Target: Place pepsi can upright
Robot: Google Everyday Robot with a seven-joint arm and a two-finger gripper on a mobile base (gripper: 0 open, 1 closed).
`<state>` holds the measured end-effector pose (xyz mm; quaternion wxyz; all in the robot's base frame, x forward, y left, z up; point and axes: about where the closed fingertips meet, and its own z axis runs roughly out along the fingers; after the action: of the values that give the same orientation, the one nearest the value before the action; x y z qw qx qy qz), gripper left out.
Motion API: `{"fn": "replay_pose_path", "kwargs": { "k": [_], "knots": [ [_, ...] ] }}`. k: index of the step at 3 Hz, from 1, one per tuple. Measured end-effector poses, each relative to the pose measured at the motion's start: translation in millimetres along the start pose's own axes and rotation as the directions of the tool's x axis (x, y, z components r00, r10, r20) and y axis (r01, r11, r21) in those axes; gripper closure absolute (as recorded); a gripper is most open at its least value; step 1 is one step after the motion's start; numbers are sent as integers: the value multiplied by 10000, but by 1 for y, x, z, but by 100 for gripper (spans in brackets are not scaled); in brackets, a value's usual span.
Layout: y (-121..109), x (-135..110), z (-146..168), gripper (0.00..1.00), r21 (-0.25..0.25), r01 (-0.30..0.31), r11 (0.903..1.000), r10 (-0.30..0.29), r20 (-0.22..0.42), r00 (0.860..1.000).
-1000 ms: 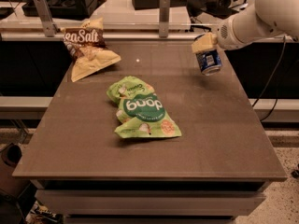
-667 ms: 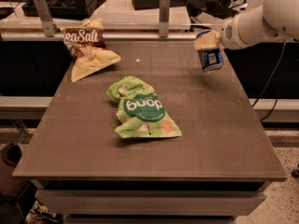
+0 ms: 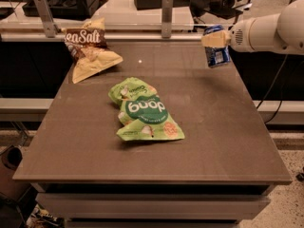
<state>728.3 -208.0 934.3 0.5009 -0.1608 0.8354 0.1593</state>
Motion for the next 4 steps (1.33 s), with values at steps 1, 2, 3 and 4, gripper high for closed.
{"fn": "replay_pose_path", "kwargs": {
  "k": [1, 2, 3, 4],
  "knots": [
    [-5, -10, -3, 100, -33, 482, 9988, -478, 778, 9958],
    [-8, -17, -5, 100, -99, 965, 9953, -943, 1334, 9866],
    [-8, -20, -4, 100, -372, 1527, 9876, -1434, 1842, 9724],
    [-5, -23, -3, 100, -615, 2213, 9733, -2025, 2246, 9532]
  ]
}}
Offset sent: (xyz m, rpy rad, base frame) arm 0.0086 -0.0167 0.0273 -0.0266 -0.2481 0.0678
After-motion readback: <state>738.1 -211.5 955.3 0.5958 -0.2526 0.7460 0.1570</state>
